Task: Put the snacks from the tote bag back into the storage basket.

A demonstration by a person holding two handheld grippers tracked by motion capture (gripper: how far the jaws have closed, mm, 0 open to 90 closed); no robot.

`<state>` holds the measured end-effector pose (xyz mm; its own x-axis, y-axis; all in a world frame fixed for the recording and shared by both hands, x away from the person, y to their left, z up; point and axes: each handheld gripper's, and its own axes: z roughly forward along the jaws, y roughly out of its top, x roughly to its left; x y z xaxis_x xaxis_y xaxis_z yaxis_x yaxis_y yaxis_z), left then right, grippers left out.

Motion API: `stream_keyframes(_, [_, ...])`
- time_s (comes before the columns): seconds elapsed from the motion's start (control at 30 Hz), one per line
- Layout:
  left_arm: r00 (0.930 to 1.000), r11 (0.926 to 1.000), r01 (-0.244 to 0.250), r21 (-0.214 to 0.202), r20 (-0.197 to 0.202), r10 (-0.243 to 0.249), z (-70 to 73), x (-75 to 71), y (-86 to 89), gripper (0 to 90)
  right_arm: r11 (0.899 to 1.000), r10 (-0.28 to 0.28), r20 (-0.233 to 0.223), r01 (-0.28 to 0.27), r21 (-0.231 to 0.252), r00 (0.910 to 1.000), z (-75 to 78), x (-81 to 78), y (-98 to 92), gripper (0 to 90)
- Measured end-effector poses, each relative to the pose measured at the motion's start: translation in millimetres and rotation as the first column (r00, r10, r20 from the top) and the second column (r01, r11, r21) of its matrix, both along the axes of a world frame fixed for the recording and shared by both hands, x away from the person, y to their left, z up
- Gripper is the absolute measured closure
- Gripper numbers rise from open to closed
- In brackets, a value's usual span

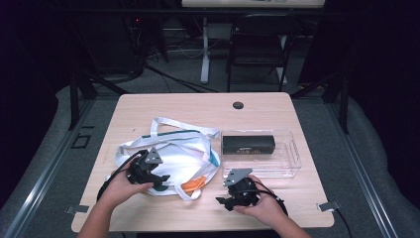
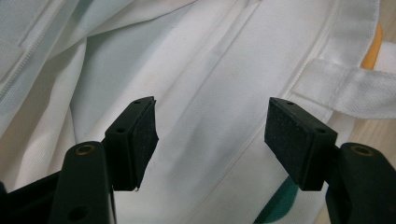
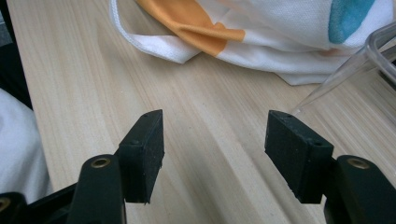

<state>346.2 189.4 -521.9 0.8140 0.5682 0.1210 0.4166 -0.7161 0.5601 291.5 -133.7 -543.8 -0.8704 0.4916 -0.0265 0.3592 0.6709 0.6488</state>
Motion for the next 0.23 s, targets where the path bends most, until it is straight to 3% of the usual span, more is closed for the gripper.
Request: stream_keyframes(0.23, [0.9998,0.9997,0.004,-0.024,0.02,-0.004,1.4,-6.3,0.0,33.7,1.0,-0.001,0.023,0.001,0.0,0.9997,-1.5,-2.8,2.2,37.4])
